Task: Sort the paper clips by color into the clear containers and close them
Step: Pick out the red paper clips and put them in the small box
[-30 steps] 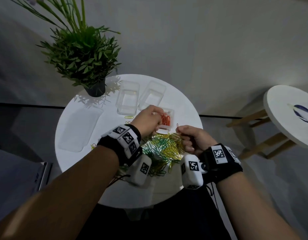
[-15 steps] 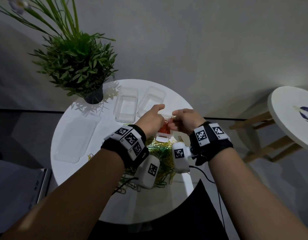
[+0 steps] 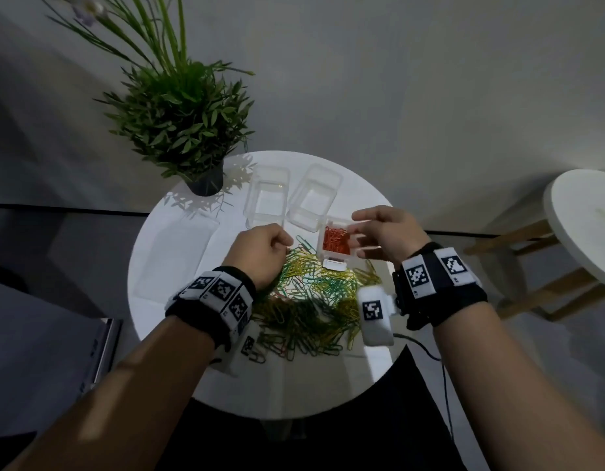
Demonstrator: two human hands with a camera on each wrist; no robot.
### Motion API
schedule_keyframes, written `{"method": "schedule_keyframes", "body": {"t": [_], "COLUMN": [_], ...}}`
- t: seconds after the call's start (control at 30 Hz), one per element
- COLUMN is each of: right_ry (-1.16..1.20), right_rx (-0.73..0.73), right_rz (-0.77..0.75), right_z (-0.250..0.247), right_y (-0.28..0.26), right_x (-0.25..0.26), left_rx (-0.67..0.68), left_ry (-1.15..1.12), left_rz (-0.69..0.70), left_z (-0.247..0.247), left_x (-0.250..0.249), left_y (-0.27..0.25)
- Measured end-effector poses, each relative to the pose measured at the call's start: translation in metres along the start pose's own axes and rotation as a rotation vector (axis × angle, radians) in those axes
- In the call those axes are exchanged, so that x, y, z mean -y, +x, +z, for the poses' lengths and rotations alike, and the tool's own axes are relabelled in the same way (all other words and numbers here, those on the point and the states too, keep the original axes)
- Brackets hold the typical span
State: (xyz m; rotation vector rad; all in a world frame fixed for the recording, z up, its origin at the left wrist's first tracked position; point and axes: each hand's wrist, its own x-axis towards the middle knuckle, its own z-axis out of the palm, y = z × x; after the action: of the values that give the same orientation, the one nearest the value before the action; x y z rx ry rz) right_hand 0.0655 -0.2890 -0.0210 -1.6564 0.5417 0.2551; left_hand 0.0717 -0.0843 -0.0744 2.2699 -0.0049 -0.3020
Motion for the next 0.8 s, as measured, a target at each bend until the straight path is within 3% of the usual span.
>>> {"method": "schedule_keyframes", "body": {"t": [0.1,0.17,0.27,0.4,0.53,0.7,0.8], "right_ry": [-0.137,-0.416,-0.841,-1.238,-1.291,-1.29,-1.364], "right_rx": [0.082,0.125,0.206,0.308,0.304,0.193,0.254], "right_rz": [-0.083,-0.159,-0.229,-0.252,-0.237,-0.308,-0.283], "right_z": [0.016,0.033,0.057,0.074,0.069,0.079,0.094], "right_y": [-0.018,-0.02,-0.016,-0.015,-0.018,-0.014,-0.006], "right_x": [-0.016,-0.031,-0.043,-0.044,-0.044,-0.039,-0.034], "left_rx": [-0.065,-0.059,0.018,0.123,0.126,0.148,0.216], "left_ry": [0.21,0.331,0.399,0.517,0.578,0.62,0.756], "left_rz": [0.011,0.011,0.022,0.088,0.102,0.148,0.187], "left_z": [-0.014,-0.019,-0.02,-0.015,-0.015,-0.016,-0.016], "left_x": [0.018,0.027,0.031,0.032,0.034,0.027,0.019], "left_y": [0.001,0.005,0.007,0.005,0.004,0.013,0.019]}}
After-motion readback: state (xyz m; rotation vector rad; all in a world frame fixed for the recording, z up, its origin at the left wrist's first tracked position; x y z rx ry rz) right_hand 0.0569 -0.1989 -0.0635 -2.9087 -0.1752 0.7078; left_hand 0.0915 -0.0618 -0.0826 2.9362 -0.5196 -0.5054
